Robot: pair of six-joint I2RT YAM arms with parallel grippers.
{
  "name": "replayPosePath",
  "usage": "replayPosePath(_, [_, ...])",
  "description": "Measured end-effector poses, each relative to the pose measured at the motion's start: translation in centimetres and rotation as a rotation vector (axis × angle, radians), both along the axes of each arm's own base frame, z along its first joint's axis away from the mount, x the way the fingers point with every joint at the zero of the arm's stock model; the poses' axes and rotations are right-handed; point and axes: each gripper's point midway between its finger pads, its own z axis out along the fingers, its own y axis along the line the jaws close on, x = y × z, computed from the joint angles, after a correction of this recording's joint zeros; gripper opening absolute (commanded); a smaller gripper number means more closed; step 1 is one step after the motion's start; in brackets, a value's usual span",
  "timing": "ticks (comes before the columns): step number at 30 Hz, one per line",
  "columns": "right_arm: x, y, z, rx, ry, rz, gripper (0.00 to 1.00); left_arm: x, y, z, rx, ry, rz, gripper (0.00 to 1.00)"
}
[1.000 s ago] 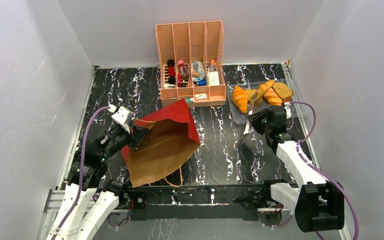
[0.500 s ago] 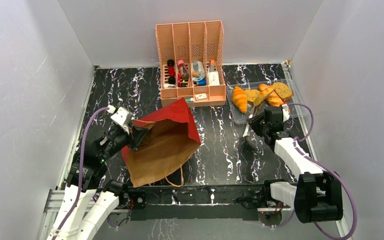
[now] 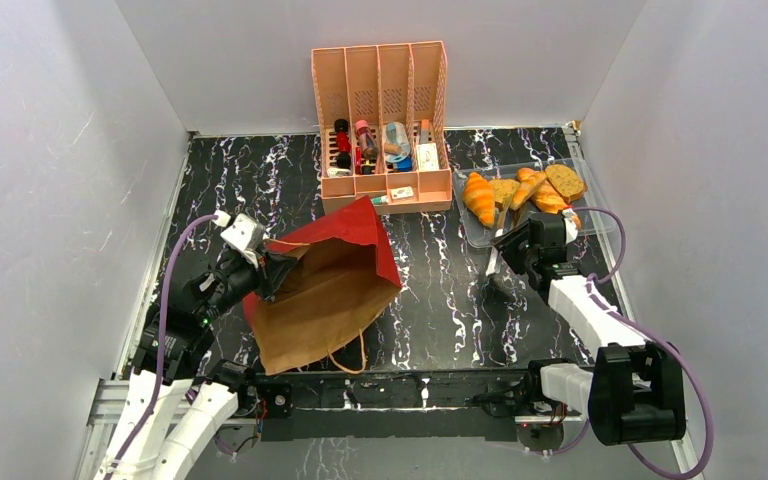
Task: Take the fake bread out of the paper bag
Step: Place the fake bread in the container, then place the clamp on the paper bag.
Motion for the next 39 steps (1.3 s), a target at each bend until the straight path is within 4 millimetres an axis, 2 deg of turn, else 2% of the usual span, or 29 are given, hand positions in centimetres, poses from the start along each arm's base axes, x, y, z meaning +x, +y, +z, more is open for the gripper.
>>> replayPosePath(24, [-2.1, 0.3, 3.0, 0.022, -0.066, 0.019, 0.33, -0.4, 0.0, 0.5, -0.031, -0.004, 0.007, 0.00])
replayPosePath(39, [-4.3, 0.2, 4.3, 0.022, -0.087, 0.018, 0.30, -0.4, 0.1, 0.5, -0.032, -0.002, 0.010, 0.00])
